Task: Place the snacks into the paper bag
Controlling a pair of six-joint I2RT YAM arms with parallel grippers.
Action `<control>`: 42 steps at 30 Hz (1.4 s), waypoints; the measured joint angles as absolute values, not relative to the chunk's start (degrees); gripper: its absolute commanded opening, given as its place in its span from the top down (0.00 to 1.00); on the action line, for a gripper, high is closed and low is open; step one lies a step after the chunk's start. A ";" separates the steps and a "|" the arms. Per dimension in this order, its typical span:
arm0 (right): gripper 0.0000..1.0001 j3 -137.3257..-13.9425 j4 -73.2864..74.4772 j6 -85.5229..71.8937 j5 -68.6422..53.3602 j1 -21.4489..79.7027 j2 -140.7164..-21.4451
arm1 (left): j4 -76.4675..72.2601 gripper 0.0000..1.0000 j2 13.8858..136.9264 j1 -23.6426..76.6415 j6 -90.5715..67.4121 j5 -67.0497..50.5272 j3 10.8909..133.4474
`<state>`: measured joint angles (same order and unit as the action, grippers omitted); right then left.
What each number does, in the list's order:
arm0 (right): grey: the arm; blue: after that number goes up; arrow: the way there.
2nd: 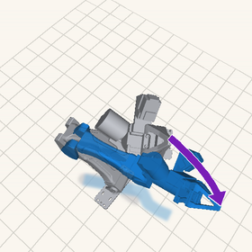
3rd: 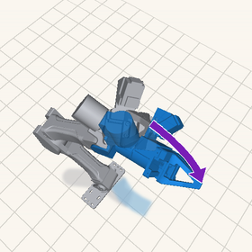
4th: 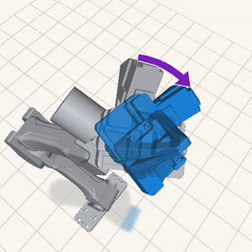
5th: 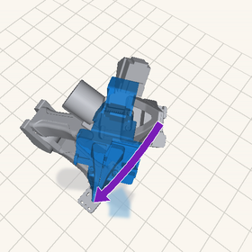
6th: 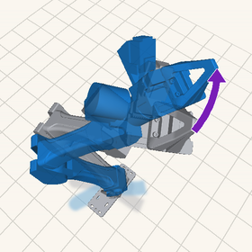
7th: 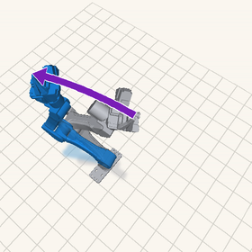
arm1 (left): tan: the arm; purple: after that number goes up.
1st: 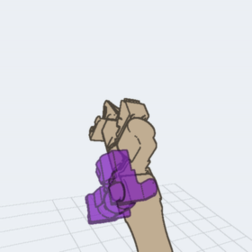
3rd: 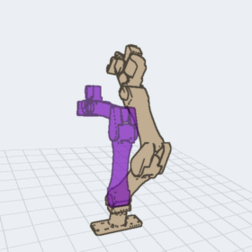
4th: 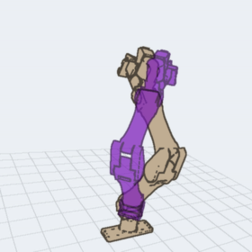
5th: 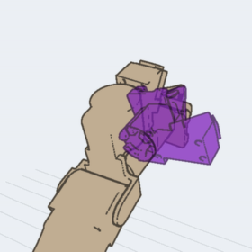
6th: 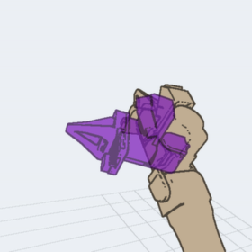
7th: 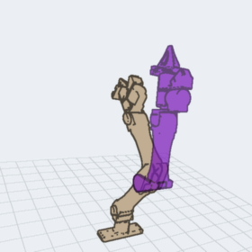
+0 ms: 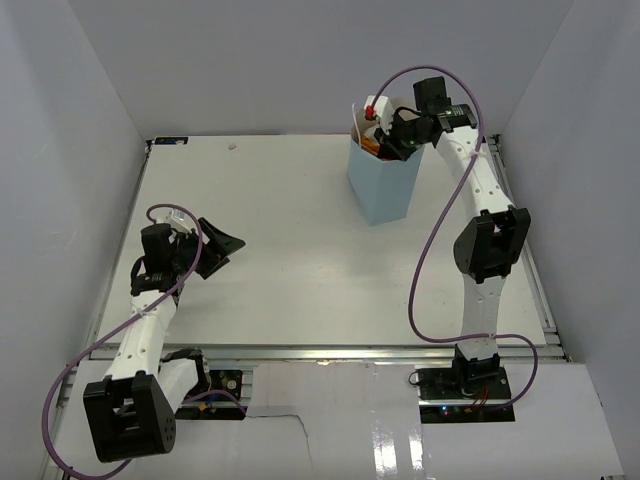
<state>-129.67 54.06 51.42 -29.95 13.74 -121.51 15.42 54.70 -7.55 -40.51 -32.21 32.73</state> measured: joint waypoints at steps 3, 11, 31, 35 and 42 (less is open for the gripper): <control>0.84 -129.75 54.04 51.40 -29.89 13.87 -121.56 | 15.42 0.15 54.81 -7.55 -40.51 -32.21 32.73; 0.79 -129.23 49.36 44.16 -28.29 13.89 -119.13 | 15.44 0.15 54.98 -7.55 -40.23 -32.27 32.80; 0.10 -87.53 26.57 20.38 -30.15 7.20 -79.90 | 19.31 0.02 48.42 -7.55 -29.67 -29.89 46.87; 0.10 -74.26 25.10 17.19 -27.07 6.39 -70.87 | 19.77 0.02 45.69 -7.55 -27.86 -27.31 50.63; 0.10 -58.89 23.35 11.99 -16.86 6.17 -58.06 | 20.21 0.02 43.46 -7.55 -27.64 -26.26 51.05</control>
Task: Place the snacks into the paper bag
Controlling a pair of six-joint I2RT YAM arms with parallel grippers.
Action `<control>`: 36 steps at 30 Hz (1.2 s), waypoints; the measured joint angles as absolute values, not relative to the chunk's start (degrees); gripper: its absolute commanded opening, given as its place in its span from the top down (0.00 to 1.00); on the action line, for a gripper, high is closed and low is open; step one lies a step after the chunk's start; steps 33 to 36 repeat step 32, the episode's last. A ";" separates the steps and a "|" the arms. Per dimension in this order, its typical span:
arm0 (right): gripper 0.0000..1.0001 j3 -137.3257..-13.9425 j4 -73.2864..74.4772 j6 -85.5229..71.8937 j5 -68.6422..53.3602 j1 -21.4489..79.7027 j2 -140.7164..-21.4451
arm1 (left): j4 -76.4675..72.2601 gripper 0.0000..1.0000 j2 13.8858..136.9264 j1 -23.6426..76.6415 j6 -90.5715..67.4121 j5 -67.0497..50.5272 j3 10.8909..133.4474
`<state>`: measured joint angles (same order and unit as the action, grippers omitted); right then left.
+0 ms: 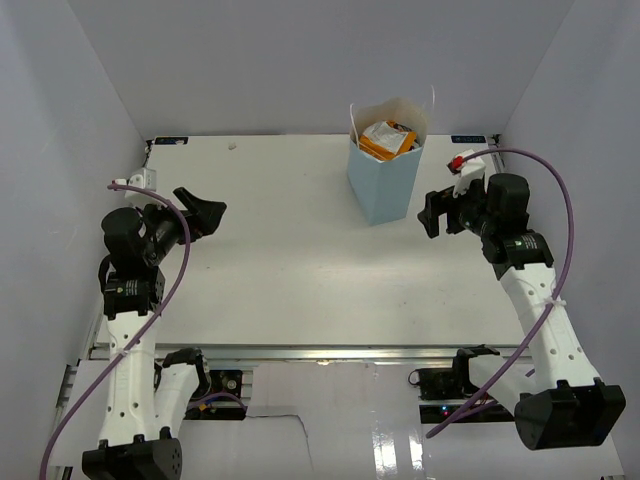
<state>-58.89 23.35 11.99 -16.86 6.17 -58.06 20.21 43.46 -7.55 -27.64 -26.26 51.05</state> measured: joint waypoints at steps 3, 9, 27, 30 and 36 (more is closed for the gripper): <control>0.10 -56.75 22.31 9.61 -12.43 5.93 -57.34 | 20.95 0.02 43.24 -7.55 -27.64 -26.13 51.03; 0.10 -55.57 20.78 6.92 -7.05 5.69 -56.93 | 22.31 0.02 41.45 -7.55 -27.64 -26.09 51.00; 0.10 -52.60 16.91 4.60 4.25 5.63 -53.74 | 22.65 0.02 40.18 -7.55 -28.36 -26.13 49.10; 0.10 -52.56 16.93 4.82 4.78 5.63 -53.28 | 21.98 0.02 40.12 -7.55 -28.99 -26.15 48.56; 0.10 -52.56 16.95 5.15 4.75 5.63 -52.95 | 21.63 0.02 40.01 -7.55 -29.69 -26.22 47.77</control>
